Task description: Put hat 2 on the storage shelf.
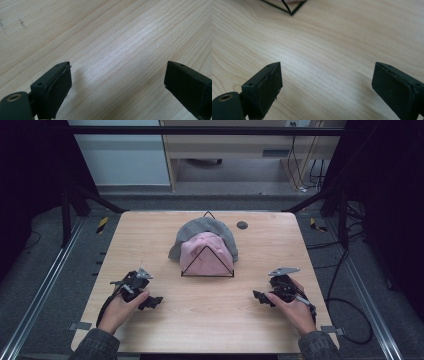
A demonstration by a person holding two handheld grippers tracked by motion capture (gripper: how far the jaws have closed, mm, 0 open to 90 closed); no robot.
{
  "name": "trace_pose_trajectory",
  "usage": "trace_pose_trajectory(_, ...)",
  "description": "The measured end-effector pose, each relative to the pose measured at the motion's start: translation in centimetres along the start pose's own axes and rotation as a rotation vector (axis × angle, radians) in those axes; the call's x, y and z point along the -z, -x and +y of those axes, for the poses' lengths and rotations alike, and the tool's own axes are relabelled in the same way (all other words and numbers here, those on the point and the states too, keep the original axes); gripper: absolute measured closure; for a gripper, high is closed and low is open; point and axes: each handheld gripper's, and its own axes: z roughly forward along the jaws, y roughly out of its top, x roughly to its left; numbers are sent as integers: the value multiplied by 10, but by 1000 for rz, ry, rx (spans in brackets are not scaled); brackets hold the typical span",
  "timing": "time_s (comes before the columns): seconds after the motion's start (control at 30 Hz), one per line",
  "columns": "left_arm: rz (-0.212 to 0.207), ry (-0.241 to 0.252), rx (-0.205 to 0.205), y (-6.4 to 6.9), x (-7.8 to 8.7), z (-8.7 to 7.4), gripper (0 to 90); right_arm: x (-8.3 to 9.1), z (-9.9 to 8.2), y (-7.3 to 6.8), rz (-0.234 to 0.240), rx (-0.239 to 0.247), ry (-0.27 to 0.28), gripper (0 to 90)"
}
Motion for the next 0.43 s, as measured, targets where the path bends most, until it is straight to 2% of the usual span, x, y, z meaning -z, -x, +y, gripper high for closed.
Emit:
trace_pose_trajectory(0.1,2,-34,-16,1,-4,-1,70,-5,-5,2,1,-15,-35,92)
trace_pose_trajectory(0.17,2,-61,-36,3,-9,-2,55,-6,-8,2,-19,-1,-32,95)
trace_pose_trajectory(0.2,0,-57,-32,4,-10,-3,9,-6,-8,2,-28,-1,-32,95)
trace_pose_trajectory(0.27,-1,-57,-31,4,-11,-2,0,-7,-10,0,-48,13,-25,95)
trace_pose_trajectory(0.3,-1,-50,-28,4,-11,-2,0,-8,-11,-2,-73,44,-22,86)
trace_pose_trajectory(0.33,-1,-48,-27,4,-12,-2,0,-9,-13,-4,-80,52,-13,69)
trace_pose_trajectory(0.43,-1,-42,-31,3,-11,-3,0,-10,-15,-7,-92,38,9,67)
